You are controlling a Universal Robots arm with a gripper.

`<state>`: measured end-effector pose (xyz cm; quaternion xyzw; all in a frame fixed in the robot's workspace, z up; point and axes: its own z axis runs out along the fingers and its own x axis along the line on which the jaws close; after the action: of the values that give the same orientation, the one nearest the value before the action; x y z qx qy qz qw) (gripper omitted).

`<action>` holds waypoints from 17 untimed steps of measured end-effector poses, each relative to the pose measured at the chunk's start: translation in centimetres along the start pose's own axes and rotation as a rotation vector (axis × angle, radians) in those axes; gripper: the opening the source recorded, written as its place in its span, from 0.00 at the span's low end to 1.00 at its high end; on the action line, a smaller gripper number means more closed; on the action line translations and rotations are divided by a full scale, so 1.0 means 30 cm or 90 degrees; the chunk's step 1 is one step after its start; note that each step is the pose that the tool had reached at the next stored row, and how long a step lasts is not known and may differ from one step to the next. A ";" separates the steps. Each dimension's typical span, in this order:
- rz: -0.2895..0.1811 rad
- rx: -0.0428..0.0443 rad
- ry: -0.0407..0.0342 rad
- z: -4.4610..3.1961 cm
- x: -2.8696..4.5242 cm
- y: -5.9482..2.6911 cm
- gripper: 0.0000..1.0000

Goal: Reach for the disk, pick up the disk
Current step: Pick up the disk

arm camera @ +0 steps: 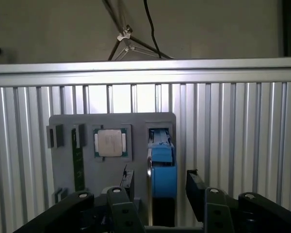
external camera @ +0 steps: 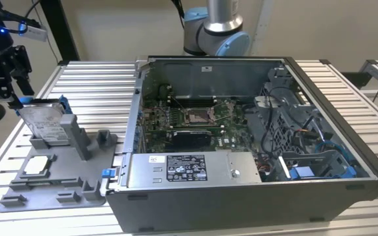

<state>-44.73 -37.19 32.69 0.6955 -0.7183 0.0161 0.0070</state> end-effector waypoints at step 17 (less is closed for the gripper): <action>-0.019 0.0003 -0.0002 0.083 -0.011 -0.005 1.00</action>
<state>-44.53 -36.95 30.20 0.7060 -0.7080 0.0160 0.0070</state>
